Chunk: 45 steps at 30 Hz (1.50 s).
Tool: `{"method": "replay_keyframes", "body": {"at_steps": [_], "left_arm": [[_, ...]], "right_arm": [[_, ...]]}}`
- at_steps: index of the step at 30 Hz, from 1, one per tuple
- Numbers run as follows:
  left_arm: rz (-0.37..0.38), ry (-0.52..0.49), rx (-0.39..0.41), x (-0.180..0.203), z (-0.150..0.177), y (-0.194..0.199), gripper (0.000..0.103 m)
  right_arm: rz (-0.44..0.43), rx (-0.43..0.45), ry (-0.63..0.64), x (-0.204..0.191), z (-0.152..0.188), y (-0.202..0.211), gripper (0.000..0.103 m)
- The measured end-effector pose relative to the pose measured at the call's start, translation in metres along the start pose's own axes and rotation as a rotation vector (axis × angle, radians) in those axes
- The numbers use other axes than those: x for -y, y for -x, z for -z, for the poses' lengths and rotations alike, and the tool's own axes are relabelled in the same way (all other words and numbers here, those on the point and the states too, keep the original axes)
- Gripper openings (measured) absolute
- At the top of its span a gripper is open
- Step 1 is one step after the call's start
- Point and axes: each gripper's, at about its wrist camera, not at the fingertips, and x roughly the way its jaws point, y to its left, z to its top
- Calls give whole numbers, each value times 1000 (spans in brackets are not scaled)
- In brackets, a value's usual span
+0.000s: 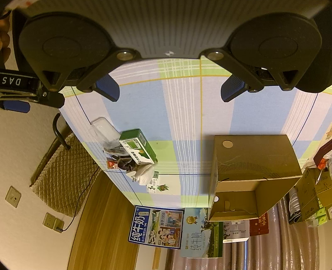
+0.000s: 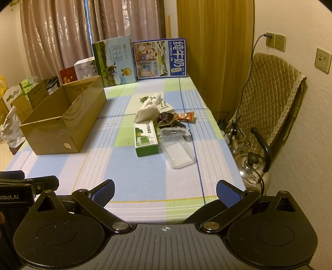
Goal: Organize objects
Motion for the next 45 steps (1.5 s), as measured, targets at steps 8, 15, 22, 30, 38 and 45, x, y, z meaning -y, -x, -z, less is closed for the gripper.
{"method": "replay_keyframes", "body": {"at_steps": [8, 15, 22, 30, 38, 45], "left_arm": [[-8, 8, -4, -1, 1, -3, 102], [-3, -2, -6, -3, -2, -11, 102], [3, 4, -12, -9, -13, -27, 102], [5, -9, -33, -8, -32, -62, 102], [32, -17, -58, -2, -53, -109, 102], [44, -37, -67, 3, -66, -146, 102]], "right_arm": [[1, -4, 1, 2, 2, -4, 101], [9, -15, -1, 8, 4, -13, 101], [11, -17, 19, 17, -4, -29, 101], [-18, -8, 79, 33, -28, -56, 101], [-62, -90, 126, 40, -52, -113, 96], [-78, -219, 208, 34, -66, -167, 91]]}}
